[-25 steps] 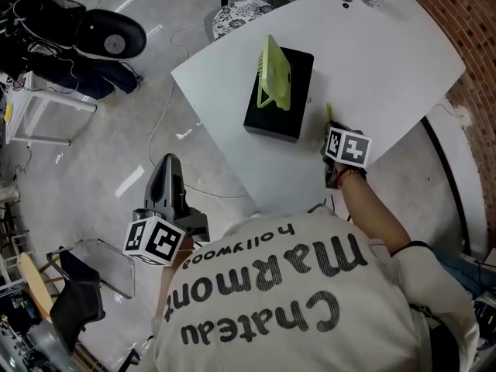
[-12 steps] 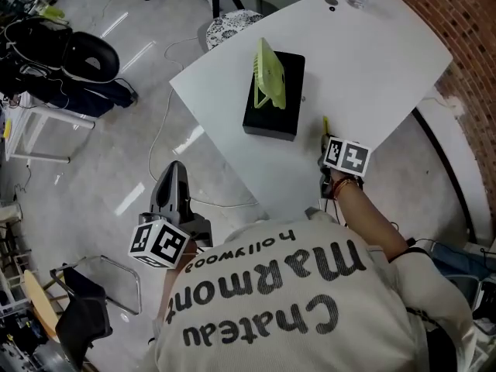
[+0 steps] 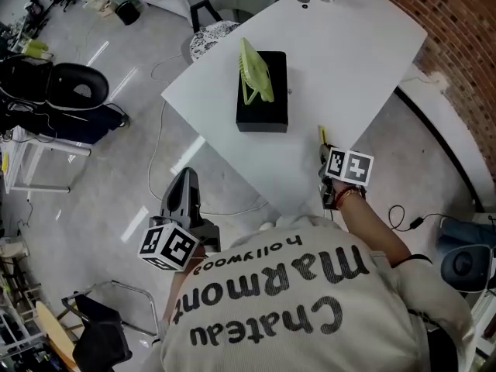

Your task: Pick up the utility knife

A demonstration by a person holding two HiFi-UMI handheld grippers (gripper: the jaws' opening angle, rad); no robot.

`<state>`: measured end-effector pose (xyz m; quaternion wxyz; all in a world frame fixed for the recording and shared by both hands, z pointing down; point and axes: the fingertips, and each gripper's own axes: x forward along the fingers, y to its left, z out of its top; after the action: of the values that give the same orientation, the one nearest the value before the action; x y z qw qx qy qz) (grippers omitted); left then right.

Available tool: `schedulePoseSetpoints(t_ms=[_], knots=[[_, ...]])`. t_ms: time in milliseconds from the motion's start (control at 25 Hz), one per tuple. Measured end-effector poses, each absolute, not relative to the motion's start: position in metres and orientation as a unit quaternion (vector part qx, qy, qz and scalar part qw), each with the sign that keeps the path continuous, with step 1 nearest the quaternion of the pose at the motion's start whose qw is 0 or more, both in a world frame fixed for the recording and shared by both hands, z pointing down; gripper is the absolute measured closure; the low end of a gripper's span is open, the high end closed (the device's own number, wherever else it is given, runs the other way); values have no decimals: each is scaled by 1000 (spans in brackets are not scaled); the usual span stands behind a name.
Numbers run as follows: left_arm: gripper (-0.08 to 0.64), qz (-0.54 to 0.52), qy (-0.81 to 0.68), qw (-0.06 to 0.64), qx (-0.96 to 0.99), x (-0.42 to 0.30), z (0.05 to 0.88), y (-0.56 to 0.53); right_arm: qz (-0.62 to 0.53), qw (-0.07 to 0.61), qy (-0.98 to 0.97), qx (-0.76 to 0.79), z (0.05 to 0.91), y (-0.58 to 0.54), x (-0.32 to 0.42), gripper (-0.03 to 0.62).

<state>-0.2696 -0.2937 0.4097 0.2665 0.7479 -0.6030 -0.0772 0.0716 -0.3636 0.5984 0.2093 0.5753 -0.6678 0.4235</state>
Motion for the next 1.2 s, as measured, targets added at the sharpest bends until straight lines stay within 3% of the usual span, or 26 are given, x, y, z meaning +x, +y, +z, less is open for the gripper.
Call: schedulePoseSetpoints(t_ms=[800,1200], knots=[[560,-63,-515,296,801,-251,433,-248,447,139,-638,611,576,-252,67,528],[560,-47,-507,309,803,-226,446,-247,453,74,-665,589,552,-256,54,528]])
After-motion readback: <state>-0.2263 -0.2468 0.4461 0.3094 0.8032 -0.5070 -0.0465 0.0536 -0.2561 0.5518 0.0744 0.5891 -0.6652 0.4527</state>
